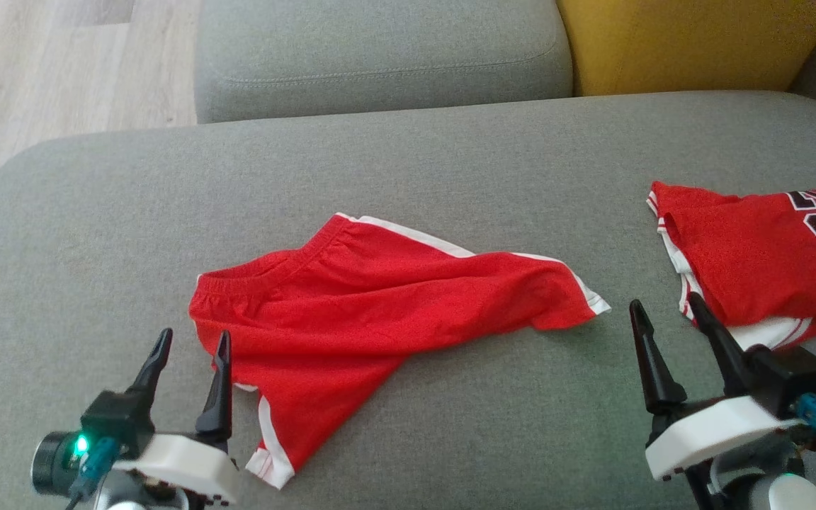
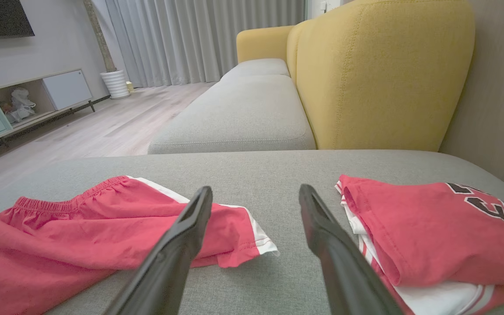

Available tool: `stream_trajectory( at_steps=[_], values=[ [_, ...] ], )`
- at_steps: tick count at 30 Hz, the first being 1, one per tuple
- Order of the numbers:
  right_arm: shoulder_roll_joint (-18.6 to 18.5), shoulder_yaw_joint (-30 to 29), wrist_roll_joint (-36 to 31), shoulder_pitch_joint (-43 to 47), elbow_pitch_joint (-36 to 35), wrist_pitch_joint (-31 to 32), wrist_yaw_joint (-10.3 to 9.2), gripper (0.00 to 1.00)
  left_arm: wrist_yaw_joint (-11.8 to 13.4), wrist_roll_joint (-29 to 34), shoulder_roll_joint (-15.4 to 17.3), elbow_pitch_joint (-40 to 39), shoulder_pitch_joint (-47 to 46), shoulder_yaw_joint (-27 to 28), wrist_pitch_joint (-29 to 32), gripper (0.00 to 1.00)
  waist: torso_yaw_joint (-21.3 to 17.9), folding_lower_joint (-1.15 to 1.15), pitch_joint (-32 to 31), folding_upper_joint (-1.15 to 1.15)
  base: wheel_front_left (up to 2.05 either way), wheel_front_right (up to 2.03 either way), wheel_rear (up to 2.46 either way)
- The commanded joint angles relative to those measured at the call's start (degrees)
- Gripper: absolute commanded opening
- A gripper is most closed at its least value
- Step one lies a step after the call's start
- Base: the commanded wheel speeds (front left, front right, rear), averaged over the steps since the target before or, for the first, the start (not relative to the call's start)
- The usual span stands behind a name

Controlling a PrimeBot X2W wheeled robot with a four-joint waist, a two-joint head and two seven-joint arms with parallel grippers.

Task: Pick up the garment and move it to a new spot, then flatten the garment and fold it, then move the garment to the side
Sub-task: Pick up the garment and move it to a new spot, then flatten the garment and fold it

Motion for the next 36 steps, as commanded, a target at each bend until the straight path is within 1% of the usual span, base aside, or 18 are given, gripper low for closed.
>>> stream_trajectory(
  at_steps=[1, 11, 28, 31, 36],
  values=[
    [-0.3, 1.2, -0.5, -1.5, -2.5, 0.1, 0.39, 1.00, 0.6, 0.3, 1.4, -2.4, -1.7, 2.0, 0.1, 1.00, -0.1, 0.00, 0.0, 0.00, 0.00, 0.00, 0.00],
    [-0.3, 1.2, -0.3, -1.6, -2.9, 0.4, 0.39, 1.00, 1.6, 0.5, 1.7, -3.5, -1.4, 1.7, 0.9, 1.00, -0.2, 0.00, 0.4, 0.00, 0.00, 0.00, 0.00],
    [-0.3, 1.0, 1.4, -2.0, -3.4, 0.4, 0.39, 1.00, 2.0, 0.5, 1.8, -2.9, -2.6, 1.1, 0.6, 1.00, 0.0, 0.00, 1.9, 0.00, 0.00, 0.00, 0.00],
    [-0.2, 0.8, 1.3, -2.6, -3.7, 0.5, 0.39, 1.00, 1.1, 0.4, 1.4, -1.6, -5.1, 0.2, 0.9, 1.00, 0.1, 0.00, 3.4, 0.00, 0.00, 0.00, 0.00],
    [-0.2, 0.7, 1.1, -4.4, -4.4, 0.5, 0.39, 1.00, -2.3, -0.2, -0.2, 2.7, -12.8, -2.0, 2.2, 1.00, -0.3, 0.00, 7.5, 0.00, 0.00, 0.00, 0.00]
  ],
)
